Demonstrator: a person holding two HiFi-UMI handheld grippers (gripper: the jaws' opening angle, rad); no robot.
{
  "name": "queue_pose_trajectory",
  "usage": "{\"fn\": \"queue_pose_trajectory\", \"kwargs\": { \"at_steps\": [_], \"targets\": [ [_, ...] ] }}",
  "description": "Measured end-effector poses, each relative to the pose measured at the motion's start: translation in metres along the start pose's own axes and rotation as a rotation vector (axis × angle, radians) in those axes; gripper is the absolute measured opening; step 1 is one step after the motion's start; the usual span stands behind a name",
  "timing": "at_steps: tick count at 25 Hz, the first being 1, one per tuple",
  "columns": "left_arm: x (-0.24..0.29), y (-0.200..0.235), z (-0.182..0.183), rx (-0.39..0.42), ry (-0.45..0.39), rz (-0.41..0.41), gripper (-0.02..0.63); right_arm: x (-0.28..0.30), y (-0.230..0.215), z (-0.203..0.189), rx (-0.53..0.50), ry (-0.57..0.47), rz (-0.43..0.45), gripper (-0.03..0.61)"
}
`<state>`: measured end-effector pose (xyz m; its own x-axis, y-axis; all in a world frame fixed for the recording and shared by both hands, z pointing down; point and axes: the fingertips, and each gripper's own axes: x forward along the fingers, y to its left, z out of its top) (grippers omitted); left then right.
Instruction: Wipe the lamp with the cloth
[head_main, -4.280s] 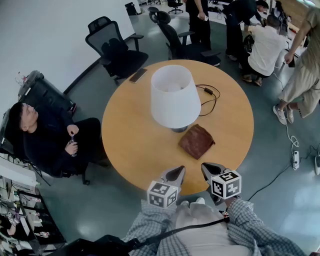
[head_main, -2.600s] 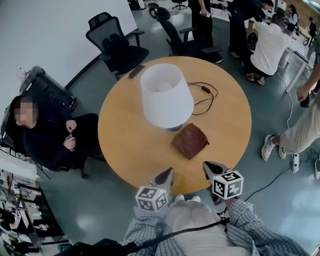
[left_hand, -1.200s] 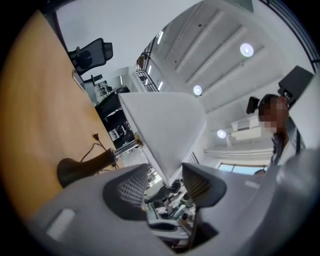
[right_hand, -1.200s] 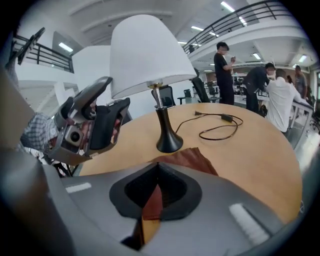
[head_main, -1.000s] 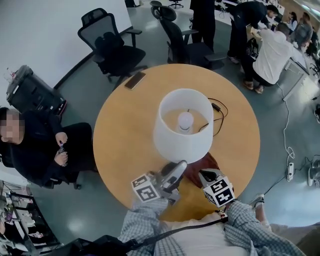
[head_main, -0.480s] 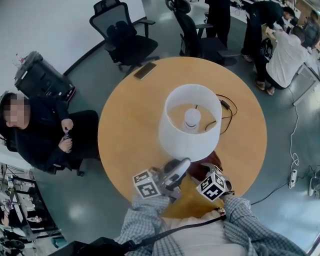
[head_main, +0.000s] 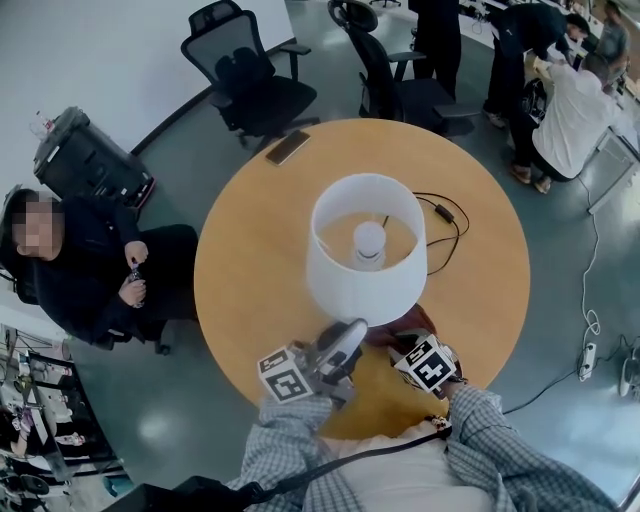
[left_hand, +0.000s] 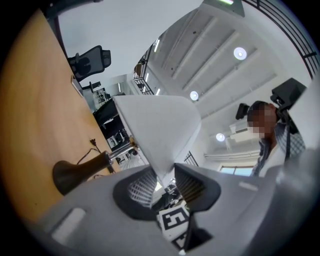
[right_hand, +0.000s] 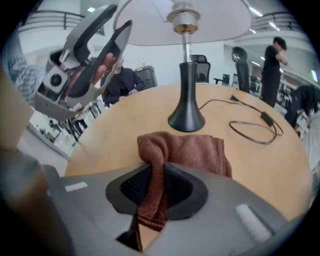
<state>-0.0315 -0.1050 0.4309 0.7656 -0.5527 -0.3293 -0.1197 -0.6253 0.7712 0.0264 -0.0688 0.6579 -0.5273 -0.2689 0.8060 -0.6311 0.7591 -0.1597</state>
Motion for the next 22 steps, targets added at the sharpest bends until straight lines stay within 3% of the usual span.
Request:
{"fn": "queue_pose_trajectory", "kwargs": {
  "at_steps": [2,6,11,14,18,20,22],
  "targets": [
    [0.000,0.000,-0.001,-0.001,-0.008,0.006,0.107,-0.012,-0.005,0.002,0.162,-0.061,0.042,0.067],
    [-0.001,0.000,0.001,0.005,-0.008,0.010,0.109,-0.062,-0.027,0.017,0.460,-0.312,0.076,0.064],
    [-0.002,0.002,0.000,0.007,-0.028,0.020,0.109,-0.152,-0.064,0.042,0.648,-0.634,0.067,0.063],
    [-0.001,0.002,-0.001,0.011,-0.032,0.026,0.110,-0.211,-0.078,0.076,0.618,-0.801,0.042,0.063],
    [0.000,0.002,-0.002,0.012,-0.031,0.030,0.110,-0.274,-0.068,0.153,0.450,-0.988,0.072,0.063],
    [0.000,0.003,-0.002,0.015,-0.024,0.033,0.112,-0.290,-0.051,0.191,0.361,-1.041,0.125,0.063],
    [0.000,0.004,-0.001,0.018,-0.021,0.034,0.112,-0.287,-0.033,0.216,0.276,-1.031,0.148,0.063]
  ]
}}
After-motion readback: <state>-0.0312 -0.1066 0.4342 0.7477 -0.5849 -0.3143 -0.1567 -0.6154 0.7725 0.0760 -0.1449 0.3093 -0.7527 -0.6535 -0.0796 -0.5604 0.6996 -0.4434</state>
